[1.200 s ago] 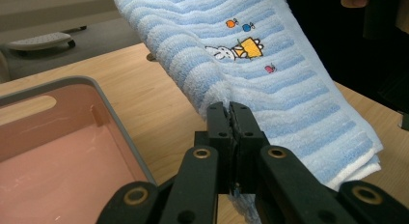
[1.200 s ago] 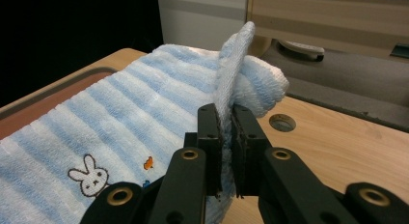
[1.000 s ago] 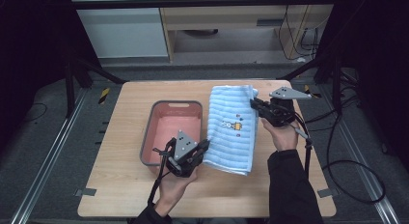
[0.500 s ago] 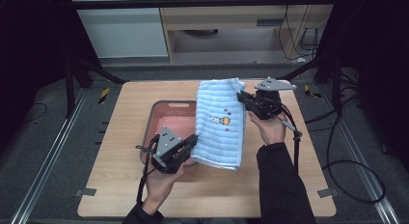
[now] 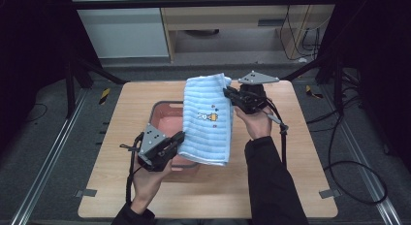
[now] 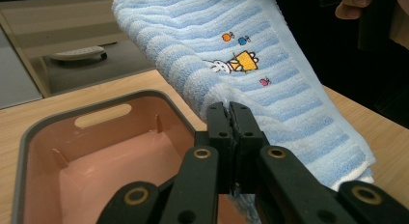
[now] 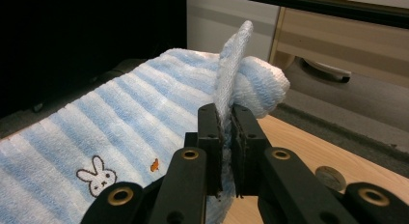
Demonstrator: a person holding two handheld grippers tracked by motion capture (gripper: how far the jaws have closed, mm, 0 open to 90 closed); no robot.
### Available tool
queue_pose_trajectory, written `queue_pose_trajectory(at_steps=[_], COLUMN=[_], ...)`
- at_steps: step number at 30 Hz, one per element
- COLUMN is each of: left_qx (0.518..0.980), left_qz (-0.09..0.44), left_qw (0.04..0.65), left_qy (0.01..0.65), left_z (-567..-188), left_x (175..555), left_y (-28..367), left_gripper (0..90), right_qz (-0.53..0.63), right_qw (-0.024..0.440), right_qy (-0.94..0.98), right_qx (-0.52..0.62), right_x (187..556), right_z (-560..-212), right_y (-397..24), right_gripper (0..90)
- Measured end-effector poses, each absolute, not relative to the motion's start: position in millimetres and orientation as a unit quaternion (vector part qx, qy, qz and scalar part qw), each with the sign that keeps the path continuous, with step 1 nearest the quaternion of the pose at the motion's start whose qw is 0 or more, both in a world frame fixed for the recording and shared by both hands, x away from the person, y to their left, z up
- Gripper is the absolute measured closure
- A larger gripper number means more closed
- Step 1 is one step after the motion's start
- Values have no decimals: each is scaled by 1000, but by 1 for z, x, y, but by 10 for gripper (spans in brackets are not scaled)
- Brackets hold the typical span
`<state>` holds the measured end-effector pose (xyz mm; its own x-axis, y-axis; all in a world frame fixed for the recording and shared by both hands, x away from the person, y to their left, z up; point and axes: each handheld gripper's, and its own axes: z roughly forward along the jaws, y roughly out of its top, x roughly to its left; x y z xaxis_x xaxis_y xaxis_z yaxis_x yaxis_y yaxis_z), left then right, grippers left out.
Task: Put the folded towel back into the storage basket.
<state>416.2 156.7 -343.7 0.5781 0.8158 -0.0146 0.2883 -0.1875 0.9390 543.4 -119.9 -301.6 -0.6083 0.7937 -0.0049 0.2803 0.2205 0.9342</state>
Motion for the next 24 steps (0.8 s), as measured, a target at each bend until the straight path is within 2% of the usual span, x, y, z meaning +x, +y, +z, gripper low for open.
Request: queue_pose_trajectory(at_steps=[24], left_qx=[704], left_qz=[272], left_qw=[507], left_qy=[417], left_z=[-344], left_x=[424], left_y=[205], left_gripper=[881], right_qz=[518], right_qw=[243], right_qy=[747], right_qx=[339], right_x=[565], right_z=[-301], right_y=[-66], right_gripper=[842])
